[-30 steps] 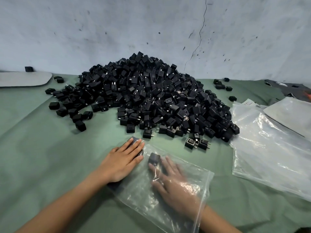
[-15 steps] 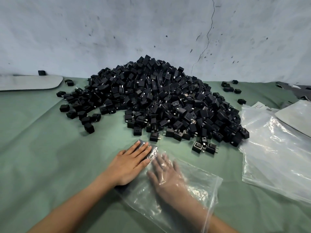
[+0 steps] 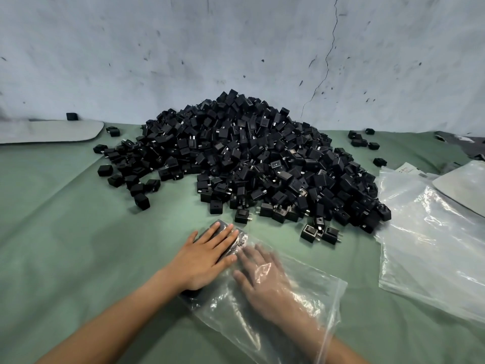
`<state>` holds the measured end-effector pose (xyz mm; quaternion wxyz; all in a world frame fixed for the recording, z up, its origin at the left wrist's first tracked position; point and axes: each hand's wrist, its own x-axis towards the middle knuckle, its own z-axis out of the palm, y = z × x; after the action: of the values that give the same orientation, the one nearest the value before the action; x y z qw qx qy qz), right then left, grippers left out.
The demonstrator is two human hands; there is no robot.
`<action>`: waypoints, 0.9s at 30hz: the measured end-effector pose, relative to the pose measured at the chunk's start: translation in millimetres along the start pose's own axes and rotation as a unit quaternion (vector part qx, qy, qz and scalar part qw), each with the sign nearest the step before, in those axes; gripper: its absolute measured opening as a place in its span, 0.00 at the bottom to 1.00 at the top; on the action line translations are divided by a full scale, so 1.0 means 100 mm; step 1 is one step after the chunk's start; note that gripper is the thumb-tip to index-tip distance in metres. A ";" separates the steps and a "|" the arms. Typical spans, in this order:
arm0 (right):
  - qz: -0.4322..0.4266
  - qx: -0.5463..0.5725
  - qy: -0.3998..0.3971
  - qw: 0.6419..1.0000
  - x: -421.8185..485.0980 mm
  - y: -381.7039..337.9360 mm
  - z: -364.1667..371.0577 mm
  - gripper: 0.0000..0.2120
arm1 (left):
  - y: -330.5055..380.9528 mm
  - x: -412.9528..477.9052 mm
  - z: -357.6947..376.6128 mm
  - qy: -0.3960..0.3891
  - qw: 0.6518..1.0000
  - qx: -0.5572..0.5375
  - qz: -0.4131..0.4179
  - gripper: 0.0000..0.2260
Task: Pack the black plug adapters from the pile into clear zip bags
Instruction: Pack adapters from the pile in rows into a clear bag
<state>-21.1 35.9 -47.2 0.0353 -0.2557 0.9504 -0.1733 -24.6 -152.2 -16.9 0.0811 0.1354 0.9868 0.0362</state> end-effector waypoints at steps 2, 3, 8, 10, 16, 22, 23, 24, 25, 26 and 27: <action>0.012 0.007 0.004 1.000 0.01 -0.03 0.00 0.30 | 0.00 -0.01 0.00 0.000 1.000 -0.003 0.000 0.25; 0.019 0.002 0.002 1.000 0.02 -0.05 0.00 0.29 | 0.00 -0.01 0.00 0.001 1.000 -0.005 0.000 0.25; 0.010 -0.017 -0.026 0.999 0.08 -0.09 0.03 0.29 | 0.01 -0.01 -0.01 0.010 1.000 -0.009 -0.002 0.26; -0.007 -0.004 -0.014 1.000 0.06 -0.04 0.04 0.29 | 0.01 -0.01 0.00 0.010 1.000 -0.010 -0.002 0.26; -0.053 -0.013 -0.026 0.998 0.09 0.05 0.02 0.29 | 0.01 -0.01 -0.01 0.006 1.000 -0.005 0.002 0.26; -0.071 -0.026 -0.019 0.997 0.05 0.04 -0.02 0.29 | 0.04 0.02 -0.03 -0.016 1.000 -0.001 -0.002 0.28; -0.069 -0.030 -0.016 0.997 0.01 0.06 -0.03 0.29 | 0.06 0.03 -0.04 -0.013 1.000 -0.006 0.003 0.29; -0.068 -0.030 -0.011 0.997 -0.04 0.09 -0.03 0.29 | 0.08 0.04 -0.05 0.001 1.000 -0.009 0.007 0.31; -0.063 -0.027 -0.005 0.998 -0.09 0.12 -0.02 0.28 | 0.10 0.05 -0.06 0.022 1.000 -0.009 0.006 0.33; -0.057 -0.016 -0.002 0.998 -0.16 0.15 -0.03 0.28 | 0.12 0.08 -0.06 0.041 0.999 -0.005 -0.002 0.34; -0.050 -0.015 -0.004 0.999 -0.22 0.19 -0.04 0.28 | 0.14 0.10 -0.05 0.048 0.999 0.000 -0.013 0.33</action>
<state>-11.9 63.4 -50.5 0.0265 -0.3042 0.9389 -0.1591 -31.6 -136.5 -12.5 0.0337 0.1209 0.9912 0.0415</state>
